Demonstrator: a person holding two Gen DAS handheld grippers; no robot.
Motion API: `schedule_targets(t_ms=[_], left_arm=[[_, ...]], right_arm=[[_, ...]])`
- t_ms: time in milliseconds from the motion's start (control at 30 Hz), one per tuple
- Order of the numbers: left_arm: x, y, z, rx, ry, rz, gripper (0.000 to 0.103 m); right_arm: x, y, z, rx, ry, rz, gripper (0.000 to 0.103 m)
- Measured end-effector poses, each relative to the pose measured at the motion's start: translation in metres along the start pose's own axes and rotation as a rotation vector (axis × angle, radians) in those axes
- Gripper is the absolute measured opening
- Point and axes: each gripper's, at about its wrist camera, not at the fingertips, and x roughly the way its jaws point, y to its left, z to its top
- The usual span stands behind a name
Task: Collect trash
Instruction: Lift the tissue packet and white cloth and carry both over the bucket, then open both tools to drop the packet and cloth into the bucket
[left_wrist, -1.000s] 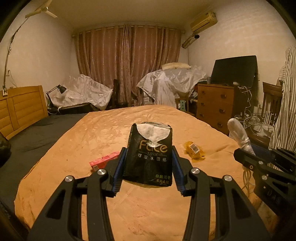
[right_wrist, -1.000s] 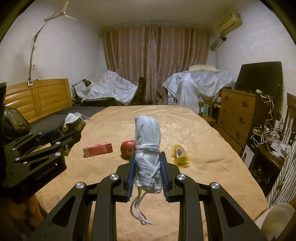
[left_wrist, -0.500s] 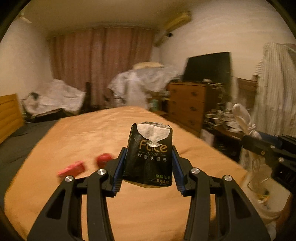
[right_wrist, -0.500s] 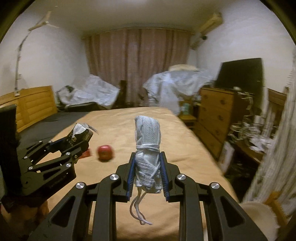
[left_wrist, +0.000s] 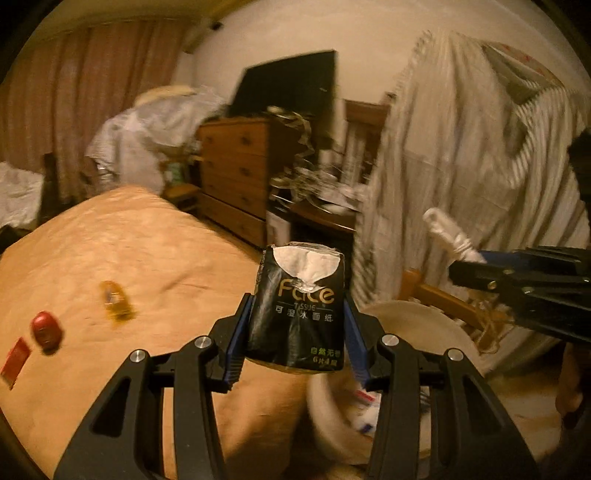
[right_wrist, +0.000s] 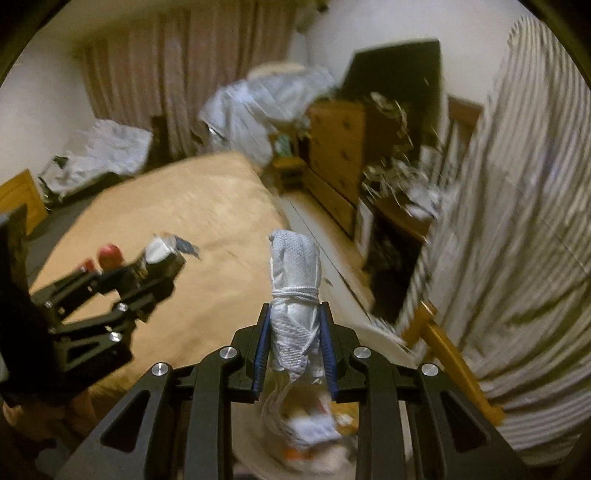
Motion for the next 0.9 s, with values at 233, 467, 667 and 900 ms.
schedule_targets(t_ms=[233,467,667,900], left_arm=[[0.047,-0.037,-0.011,0.008,0.124,-0.091,0.044],[0.074,-0.049,-0.019,0.026,0.185,-0.083,0.044],[0.086,-0.04,-0.024,0.023,0.215,-0.041,0.044],[0.085,-0.047,-0.025,0.039,0.222,-0.044,0.044]], right_arm=[[0.038,-0.063,-0.026,0.04,0.18,-0.022,0.026],[0.066,-0.063,-0.028,0.058,0.209,-0.016,0.026],[0.071,-0.069,-0.039,0.083,0.231,-0.023,0.026],[0.074,-0.073,-0.041,0.098,0.226,-0.013,0.026]])
